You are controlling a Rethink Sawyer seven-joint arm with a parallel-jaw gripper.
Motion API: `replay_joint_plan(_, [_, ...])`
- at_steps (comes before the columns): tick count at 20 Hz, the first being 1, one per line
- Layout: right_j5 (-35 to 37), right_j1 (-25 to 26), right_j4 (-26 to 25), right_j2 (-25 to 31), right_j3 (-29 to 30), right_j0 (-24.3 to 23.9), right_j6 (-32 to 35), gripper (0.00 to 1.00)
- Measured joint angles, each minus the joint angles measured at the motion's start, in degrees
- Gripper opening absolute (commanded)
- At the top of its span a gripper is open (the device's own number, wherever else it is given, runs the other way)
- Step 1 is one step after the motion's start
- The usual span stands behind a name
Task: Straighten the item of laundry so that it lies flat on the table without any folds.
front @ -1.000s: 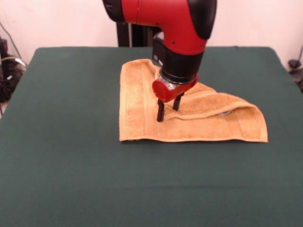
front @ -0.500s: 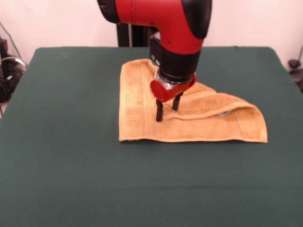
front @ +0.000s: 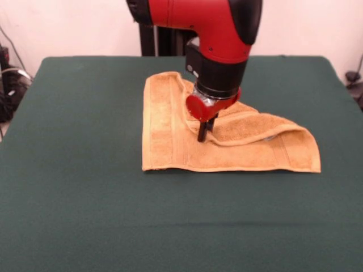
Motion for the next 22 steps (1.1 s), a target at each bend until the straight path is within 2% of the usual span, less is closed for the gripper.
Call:
replay_joint_plan(12, [-7.4,1.2,-0.2,-6.3,0.0,6.3,0.0,0.0])
replay_joint_plan(16, [-9.0,0.9,-0.2,-7.0,0.4,7.0,0.0,0.0])
replay_joint_plan(22, [-10.8,-2.9,-0.2,-7.0,4.6,7.0,0.0,0.0])
